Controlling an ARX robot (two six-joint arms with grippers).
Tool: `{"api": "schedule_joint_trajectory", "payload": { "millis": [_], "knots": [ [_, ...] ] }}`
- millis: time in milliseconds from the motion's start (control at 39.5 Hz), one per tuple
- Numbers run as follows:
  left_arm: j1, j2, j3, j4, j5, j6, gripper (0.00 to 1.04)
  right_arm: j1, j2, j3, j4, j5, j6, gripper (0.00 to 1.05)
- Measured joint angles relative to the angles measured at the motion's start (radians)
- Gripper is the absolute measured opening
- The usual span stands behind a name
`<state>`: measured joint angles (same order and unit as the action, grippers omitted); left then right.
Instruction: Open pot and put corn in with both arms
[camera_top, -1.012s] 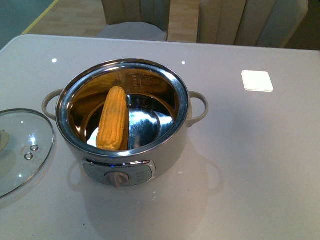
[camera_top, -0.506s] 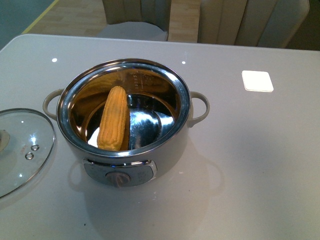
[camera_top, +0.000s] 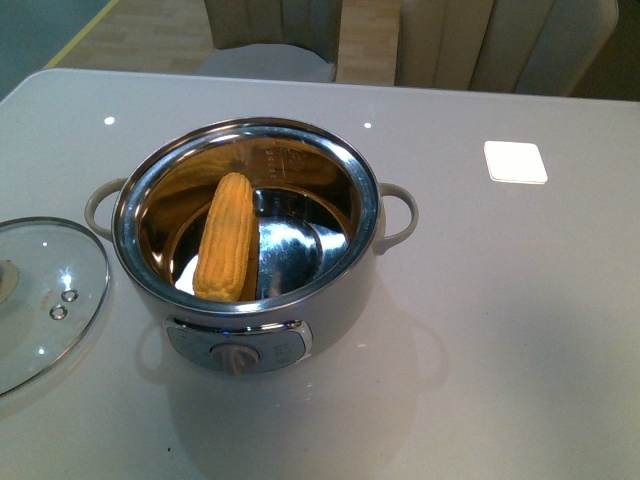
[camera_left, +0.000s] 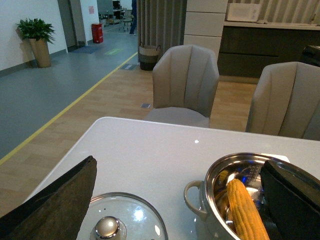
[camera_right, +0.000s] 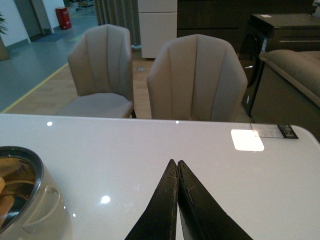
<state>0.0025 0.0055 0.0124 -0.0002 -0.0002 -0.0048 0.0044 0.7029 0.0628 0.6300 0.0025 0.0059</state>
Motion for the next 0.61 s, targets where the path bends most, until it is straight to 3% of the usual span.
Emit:
{"api": "schedule_joint_trajectory", "payload": {
  "millis": [126, 607],
  "knots": [
    [0.000, 0.000, 0.000, 0.000, 0.000, 0.000, 0.98, -0.001, -0.048, -0.045, 0.005, -0.001, 0.000, 0.02],
    [0.000, 0.000, 0.000, 0.000, 0.000, 0.000, 0.98, -0.001, -0.320, -0.045, -0.248, -0.003, -0.001, 0.02]
  ]
}}
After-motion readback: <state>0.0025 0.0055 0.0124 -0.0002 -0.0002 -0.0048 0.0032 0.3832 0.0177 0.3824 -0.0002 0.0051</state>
